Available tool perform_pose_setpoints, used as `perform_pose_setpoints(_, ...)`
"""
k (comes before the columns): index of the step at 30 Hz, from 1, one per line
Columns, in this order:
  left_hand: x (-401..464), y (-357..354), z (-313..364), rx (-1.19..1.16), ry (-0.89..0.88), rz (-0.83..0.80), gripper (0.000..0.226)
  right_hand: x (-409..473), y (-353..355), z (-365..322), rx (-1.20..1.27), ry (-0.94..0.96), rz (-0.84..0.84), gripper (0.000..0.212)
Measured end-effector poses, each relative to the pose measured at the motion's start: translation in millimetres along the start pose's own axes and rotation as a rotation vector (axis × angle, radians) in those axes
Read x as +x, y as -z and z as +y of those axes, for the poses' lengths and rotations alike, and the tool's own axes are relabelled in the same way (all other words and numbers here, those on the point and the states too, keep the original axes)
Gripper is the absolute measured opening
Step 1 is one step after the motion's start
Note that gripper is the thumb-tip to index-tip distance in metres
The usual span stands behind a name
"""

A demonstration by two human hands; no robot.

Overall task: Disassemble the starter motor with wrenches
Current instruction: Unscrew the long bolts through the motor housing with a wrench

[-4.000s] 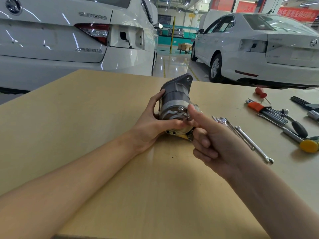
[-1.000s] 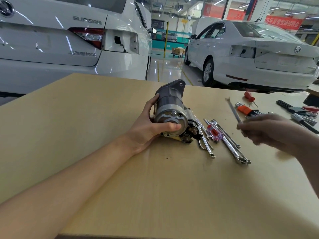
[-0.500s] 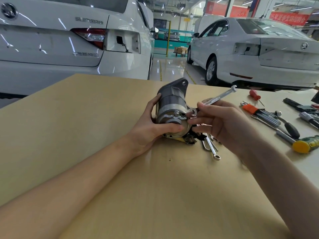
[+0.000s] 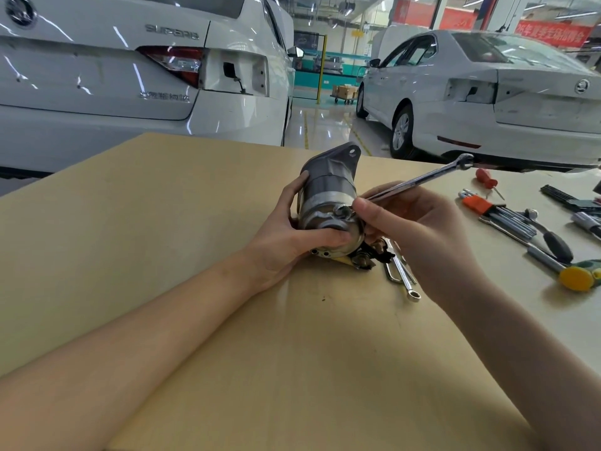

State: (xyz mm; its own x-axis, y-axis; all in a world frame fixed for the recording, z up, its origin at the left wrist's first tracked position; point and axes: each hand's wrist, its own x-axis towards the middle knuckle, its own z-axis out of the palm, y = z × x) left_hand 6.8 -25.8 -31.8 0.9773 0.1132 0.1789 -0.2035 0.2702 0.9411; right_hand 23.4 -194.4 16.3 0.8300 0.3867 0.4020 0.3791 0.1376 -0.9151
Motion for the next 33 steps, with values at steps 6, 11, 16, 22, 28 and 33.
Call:
perform_pose_setpoints(6, 0.5, 0.4, -0.8, -0.019, 0.002, 0.003, 0.120, 4.0, -5.0, -0.5, -0.074, 0.087, 0.005, 0.006)
perform_pose_setpoints(11, 3.5, 2.6, -3.5, -0.025, -0.008, -0.003, 0.110, 9.6, -6.7, -9.7, -0.211, 0.149, -0.057, 0.013)
perform_pose_setpoints(16, 3.8, 5.9, -4.5, -0.036, -0.023, -0.033, 0.110, 21.3, -14.0, -27.0, -0.543, 0.311, -0.234, 0.027)
perform_pose_setpoints(22, -1.9, 4.5, -0.8, 0.059, -0.036, -0.080, 0.073, 39.1, -33.6, -50.3, -1.064, 0.435, -0.629, 0.030)
perform_pose_setpoints(28, -4.5, 0.1, 0.9, 0.070, -0.045, -0.034, 0.079, 32.5, -32.7, -39.3, -0.769, 0.432, -0.590, 0.009)
perform_pose_setpoints(33, -0.6, 0.2, 0.4, 0.014, 0.001, 0.007, 0.113, 14.0, -4.3, -20.4, 0.185, 0.137, -0.198, 0.009)
